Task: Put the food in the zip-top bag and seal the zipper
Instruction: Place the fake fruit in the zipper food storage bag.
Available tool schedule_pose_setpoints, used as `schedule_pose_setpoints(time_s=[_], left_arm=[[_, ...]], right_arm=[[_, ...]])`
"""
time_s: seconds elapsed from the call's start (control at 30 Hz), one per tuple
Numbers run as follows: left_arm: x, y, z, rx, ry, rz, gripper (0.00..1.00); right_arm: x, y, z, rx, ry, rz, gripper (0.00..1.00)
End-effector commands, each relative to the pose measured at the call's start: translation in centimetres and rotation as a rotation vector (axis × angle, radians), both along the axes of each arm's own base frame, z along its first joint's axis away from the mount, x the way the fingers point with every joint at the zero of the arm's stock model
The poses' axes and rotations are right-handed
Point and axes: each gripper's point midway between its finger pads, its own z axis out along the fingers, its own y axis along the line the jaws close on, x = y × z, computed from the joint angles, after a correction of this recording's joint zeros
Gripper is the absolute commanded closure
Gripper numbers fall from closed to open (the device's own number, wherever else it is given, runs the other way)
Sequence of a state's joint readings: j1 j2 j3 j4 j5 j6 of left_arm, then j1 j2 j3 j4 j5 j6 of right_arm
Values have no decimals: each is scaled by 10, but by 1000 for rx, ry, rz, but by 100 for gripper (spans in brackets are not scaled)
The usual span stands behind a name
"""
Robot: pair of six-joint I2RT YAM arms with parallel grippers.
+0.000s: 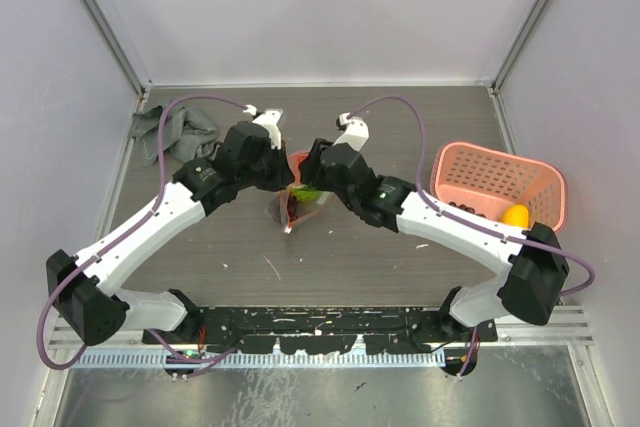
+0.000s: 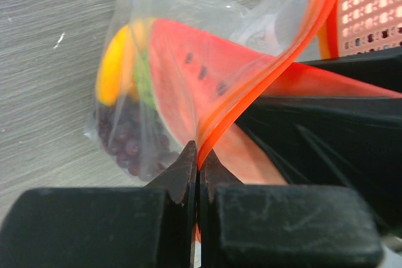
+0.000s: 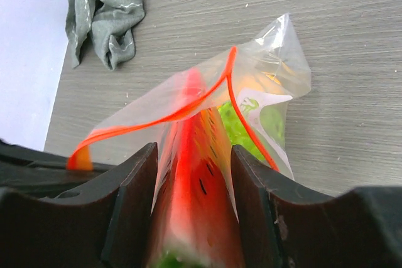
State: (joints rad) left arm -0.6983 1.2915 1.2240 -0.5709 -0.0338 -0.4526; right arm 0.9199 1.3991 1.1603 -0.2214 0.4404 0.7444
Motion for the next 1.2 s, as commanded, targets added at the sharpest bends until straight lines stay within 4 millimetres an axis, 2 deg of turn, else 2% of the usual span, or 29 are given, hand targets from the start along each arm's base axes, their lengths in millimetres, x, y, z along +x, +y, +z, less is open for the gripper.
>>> schedule_pose_setpoints(time_s=[0.0, 0.27, 0.43, 0.6, 0.83, 1.17], left_arm=[[-4, -13, 37, -133, -68, -48, 100], [-11, -19, 43, -174, -62, -79, 100], [-13, -22, 45, -189, -57, -94, 100], [-16, -26, 47, -207, -51, -121, 100], [-20, -29, 50, -229, -52, -141, 100], [-14, -21, 48, -208, -65, -88, 100]], right_arm=[[20, 6, 30, 144, -178, -104, 99], [27, -3, 23, 207, -319, -175, 99], [32, -16, 23, 201, -363, -253, 99], [41, -8, 9, 143, -371, -259, 96], [48, -2, -5, 139, -402, -267, 83], [47, 7, -1, 73, -403, -200, 49]])
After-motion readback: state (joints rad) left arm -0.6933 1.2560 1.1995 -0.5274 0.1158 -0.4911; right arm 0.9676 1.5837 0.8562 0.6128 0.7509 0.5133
